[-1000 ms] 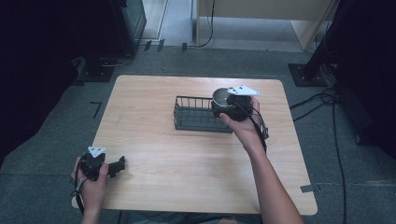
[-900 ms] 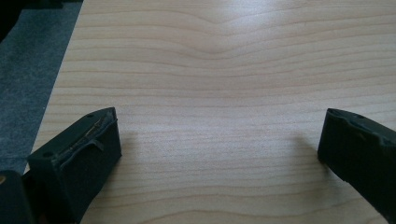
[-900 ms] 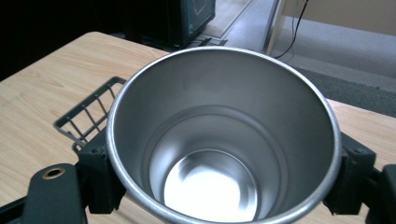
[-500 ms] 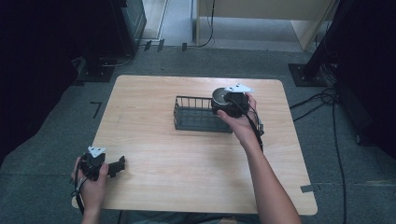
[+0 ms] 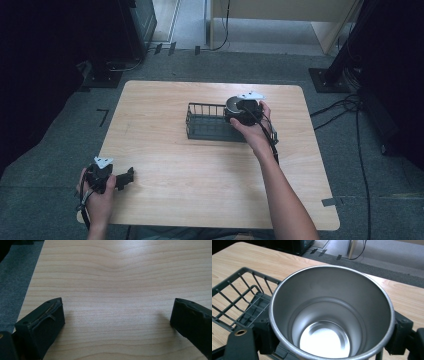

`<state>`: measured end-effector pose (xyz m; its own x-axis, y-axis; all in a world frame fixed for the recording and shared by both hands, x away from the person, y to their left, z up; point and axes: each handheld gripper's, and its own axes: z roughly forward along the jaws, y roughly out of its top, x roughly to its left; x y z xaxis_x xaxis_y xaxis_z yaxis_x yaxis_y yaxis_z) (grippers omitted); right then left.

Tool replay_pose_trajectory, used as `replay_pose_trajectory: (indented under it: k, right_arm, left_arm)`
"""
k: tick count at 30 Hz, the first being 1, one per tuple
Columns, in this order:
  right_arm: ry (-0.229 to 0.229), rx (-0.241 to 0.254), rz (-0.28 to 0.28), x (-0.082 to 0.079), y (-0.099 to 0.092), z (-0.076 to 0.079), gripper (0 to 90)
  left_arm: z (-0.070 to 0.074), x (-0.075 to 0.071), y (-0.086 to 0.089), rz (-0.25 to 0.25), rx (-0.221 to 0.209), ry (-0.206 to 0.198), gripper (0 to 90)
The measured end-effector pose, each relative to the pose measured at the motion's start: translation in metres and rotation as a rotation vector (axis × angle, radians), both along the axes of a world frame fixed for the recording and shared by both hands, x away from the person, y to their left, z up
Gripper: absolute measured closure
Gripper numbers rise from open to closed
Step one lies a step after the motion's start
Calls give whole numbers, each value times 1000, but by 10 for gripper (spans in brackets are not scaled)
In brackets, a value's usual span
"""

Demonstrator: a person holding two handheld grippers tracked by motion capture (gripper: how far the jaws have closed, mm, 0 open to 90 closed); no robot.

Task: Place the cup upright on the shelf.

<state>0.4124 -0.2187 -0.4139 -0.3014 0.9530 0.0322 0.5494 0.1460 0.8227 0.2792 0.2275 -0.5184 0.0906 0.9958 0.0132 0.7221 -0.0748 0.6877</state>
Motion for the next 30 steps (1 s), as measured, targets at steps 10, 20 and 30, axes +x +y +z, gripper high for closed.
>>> replay_pose_trajectory:
  k: [10, 20, 30]
  right_arm:
    - [30, -21, 19, 4, 11, -13, 184]
    - [52, -17, 24, 6, 14, -21, 183]
    - [47, 6, 50, 1, 8, -21, 69]
  left_arm:
    - [0, 0, 0, 0, 0, 0, 0]
    - [0, 0, 0, 0, 0, 0, 0]
    - [0, 0, 0, 0, 0, 0, 0]
